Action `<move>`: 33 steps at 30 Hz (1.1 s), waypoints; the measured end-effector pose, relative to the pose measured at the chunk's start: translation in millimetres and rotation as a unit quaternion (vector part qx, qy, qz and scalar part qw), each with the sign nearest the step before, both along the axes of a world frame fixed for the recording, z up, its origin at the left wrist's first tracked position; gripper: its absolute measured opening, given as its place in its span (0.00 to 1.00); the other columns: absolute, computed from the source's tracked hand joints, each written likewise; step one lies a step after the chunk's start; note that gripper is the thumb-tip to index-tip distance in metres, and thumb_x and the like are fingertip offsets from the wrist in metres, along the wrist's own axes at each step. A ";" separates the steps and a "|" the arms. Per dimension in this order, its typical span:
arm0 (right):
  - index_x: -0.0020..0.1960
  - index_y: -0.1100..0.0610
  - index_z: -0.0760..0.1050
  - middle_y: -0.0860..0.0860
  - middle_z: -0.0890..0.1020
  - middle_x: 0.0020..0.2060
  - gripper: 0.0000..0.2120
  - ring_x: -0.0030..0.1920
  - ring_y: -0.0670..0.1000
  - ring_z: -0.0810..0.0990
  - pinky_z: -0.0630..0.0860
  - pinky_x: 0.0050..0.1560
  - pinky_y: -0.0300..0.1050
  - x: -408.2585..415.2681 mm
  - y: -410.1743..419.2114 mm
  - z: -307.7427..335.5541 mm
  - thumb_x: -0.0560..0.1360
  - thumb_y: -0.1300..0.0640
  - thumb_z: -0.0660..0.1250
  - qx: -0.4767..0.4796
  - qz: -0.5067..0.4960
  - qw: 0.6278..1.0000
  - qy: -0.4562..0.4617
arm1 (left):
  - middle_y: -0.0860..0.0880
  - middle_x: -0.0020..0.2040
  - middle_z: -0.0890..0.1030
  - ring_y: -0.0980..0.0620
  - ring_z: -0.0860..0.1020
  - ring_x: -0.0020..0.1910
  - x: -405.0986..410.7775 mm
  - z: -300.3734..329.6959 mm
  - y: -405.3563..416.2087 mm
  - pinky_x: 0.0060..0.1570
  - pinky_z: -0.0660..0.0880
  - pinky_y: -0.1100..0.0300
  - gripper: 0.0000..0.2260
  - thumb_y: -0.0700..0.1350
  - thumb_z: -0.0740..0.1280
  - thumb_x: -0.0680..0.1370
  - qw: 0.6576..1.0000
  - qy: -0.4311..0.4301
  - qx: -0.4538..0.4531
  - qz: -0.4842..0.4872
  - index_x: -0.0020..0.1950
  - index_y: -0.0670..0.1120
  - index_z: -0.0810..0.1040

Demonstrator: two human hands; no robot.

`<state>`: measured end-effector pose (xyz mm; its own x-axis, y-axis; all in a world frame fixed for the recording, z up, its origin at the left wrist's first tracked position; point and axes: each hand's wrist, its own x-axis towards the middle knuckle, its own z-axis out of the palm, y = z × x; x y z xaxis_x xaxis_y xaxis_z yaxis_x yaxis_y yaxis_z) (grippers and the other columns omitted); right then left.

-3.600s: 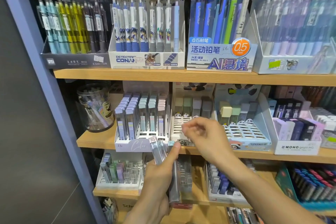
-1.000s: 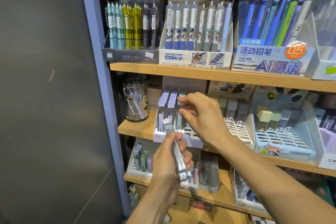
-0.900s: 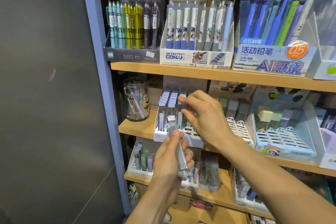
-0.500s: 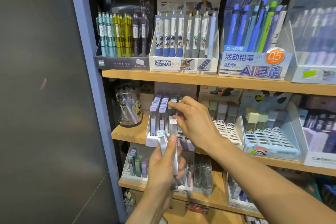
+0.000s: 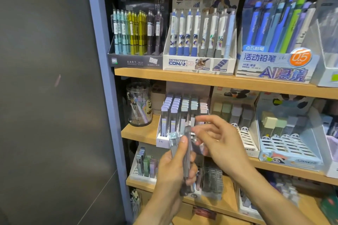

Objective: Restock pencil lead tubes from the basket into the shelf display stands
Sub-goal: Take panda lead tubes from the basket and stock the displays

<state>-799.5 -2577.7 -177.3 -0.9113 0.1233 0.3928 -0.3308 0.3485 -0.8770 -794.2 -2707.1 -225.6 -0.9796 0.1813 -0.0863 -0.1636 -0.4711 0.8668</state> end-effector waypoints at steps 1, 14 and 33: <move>0.63 0.49 0.78 0.51 0.87 0.45 0.13 0.40 0.50 0.84 0.79 0.39 0.42 6.8 2.4 -4.3 0.79 0.59 0.70 -0.076 0.048 0.995 -0.053 | 0.48 0.32 0.75 0.54 0.66 0.23 1.5 0.2 1.6 0.20 0.60 0.63 0.19 0.59 0.68 0.79 1.000 -0.002 0.007 -0.026 0.46 0.42 0.79; 0.61 0.47 0.77 0.55 0.86 0.41 0.21 0.43 0.53 0.87 0.83 0.50 0.49 8.0 32.1 -13.2 0.72 0.61 0.78 -0.135 0.005 0.991 -0.014 | 0.40 0.35 0.83 0.50 0.69 0.22 0.0 -13.6 20.0 0.22 0.61 0.63 0.21 0.58 0.70 0.76 0.996 0.023 -0.090 -0.001 0.51 0.40 0.83; 0.60 0.48 0.75 0.44 0.83 0.44 0.17 0.47 0.49 0.84 0.83 0.49 0.44 -21.1 37.6 -2.2 0.76 0.63 0.74 0.053 -0.036 0.978 0.197 | 0.47 0.28 0.64 0.50 0.59 0.21 -2.6 -14.6 5.8 0.20 0.57 0.63 0.19 0.51 0.59 0.82 0.996 -0.080 0.045 0.000 0.41 0.39 0.77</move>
<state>-820.6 -2540.2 -179.4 -0.6764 0.1213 0.7265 -0.6079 0.4650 -0.6436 -796.8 -2701.4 -240.2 -0.9545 0.1955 -0.2253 -0.2967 -0.5461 0.7834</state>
